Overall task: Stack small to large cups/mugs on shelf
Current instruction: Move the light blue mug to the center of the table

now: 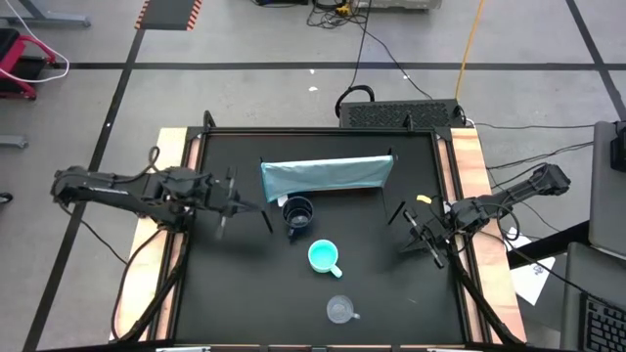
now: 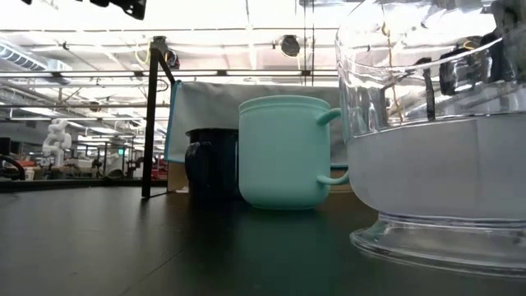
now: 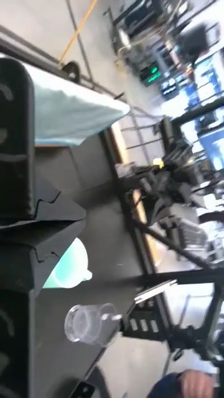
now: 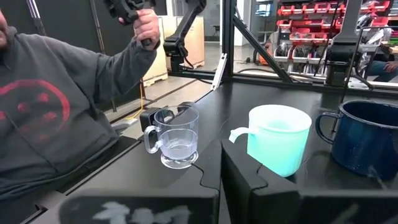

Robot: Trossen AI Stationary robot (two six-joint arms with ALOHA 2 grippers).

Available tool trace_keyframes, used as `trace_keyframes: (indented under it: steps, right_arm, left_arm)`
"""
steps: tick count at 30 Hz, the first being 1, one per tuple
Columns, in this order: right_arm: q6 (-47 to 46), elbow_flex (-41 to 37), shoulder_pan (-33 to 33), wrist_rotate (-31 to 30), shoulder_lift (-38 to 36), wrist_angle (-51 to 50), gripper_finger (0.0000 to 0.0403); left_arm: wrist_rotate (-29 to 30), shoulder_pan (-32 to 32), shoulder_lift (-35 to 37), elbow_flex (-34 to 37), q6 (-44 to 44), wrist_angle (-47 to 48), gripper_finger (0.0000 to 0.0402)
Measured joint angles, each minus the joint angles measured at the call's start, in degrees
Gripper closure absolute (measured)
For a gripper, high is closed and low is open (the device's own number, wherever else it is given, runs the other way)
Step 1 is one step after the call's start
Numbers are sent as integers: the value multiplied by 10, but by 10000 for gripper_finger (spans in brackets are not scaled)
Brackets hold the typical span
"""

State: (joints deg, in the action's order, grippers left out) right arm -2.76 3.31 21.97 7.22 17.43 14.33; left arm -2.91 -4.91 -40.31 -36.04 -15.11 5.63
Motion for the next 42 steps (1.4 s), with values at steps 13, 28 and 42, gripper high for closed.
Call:
trace_keyframes:
  steps: [13,28,42]
  right_arm:
    - [5,0,0,0,0,-1,403]
    - [4,0,0,0,0,-2,403]
    - [4,0,0,-2,0,-2,403]
  left_arm:
    - [30,0,118,97,15,0,401]
    - [-16,0,158,189,11,-38,401]
    - [3,0,158,190,70,-57,401]
